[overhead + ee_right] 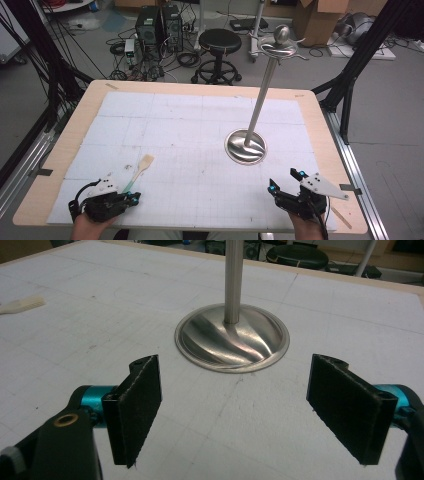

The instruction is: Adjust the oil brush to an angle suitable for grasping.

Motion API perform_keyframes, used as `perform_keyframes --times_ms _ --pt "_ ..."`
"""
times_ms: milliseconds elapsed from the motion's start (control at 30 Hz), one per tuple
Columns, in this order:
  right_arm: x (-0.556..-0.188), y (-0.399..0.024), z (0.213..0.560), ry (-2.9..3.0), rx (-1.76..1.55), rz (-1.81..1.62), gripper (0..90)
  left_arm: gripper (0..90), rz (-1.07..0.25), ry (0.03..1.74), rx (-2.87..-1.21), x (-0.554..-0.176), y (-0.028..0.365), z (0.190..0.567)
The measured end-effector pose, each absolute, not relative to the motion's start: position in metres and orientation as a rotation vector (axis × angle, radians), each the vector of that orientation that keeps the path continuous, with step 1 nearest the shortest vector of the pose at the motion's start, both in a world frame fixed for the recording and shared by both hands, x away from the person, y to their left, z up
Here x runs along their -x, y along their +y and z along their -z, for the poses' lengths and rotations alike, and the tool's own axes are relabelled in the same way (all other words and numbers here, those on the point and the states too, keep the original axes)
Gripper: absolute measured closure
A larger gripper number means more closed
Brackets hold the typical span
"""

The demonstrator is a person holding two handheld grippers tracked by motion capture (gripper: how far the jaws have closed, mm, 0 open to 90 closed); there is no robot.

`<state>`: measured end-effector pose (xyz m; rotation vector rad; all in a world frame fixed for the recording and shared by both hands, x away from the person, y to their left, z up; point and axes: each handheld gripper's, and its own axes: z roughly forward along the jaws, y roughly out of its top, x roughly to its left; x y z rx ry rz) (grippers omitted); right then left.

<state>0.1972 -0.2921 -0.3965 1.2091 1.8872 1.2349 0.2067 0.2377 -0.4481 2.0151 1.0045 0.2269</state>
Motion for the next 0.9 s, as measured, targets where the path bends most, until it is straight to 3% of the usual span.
perform_keyframes --times_ms 400,900 --pt "-0.198 -0.29 0.397 1.895 -1.213 -1.233 20.3 89.4 -0.302 1.209 -1.978 -0.206 0.277 0.443" --pt "-0.194 -0.295 0.398 1.877 -1.237 -1.229 21.2 89.5 -0.533 1.342 -1.83 -0.257 0.284 0.437"
